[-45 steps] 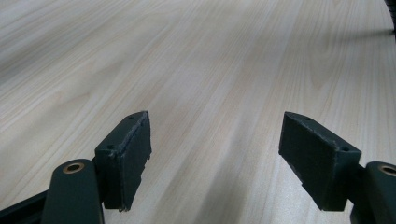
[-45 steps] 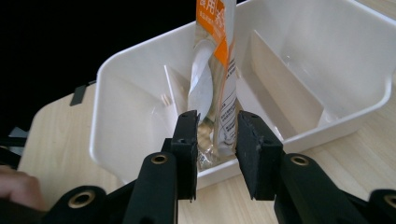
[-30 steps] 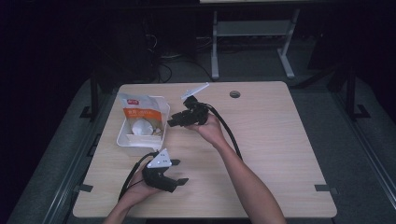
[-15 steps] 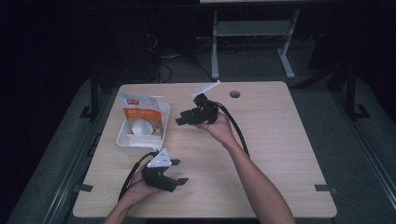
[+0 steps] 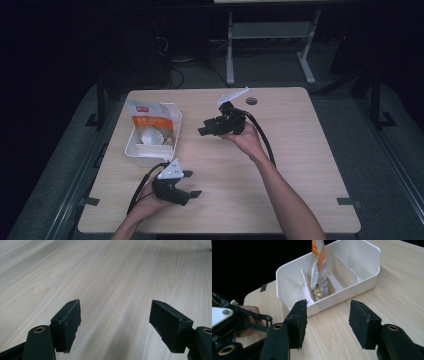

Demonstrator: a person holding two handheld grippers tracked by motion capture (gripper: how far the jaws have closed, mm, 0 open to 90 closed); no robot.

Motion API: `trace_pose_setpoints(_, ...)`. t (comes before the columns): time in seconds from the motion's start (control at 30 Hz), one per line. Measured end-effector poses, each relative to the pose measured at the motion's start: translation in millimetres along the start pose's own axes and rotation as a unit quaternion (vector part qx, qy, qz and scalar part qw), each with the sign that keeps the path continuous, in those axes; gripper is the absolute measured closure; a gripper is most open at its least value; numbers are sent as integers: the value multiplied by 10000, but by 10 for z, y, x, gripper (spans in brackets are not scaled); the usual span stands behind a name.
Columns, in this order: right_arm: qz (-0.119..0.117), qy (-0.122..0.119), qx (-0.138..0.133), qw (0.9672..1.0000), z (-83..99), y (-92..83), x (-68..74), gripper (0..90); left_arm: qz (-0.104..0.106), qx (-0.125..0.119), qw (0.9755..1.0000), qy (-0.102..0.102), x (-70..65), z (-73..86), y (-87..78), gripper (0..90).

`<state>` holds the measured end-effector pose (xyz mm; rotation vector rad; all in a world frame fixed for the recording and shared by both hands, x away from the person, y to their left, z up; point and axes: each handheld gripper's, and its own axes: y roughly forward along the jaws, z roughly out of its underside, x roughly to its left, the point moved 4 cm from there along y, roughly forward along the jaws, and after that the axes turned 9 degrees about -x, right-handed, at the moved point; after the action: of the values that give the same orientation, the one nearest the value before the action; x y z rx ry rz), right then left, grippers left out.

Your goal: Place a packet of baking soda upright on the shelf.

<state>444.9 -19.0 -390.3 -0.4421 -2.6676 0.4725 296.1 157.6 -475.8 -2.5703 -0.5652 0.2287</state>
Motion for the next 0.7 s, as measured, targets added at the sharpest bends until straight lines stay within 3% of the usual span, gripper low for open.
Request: trace_pose_setpoints(0.7, 177, 130, -174, 9996, 110, -491, -41, 436, -62, -41, 10000, -62, 22, -5, -18, 250)
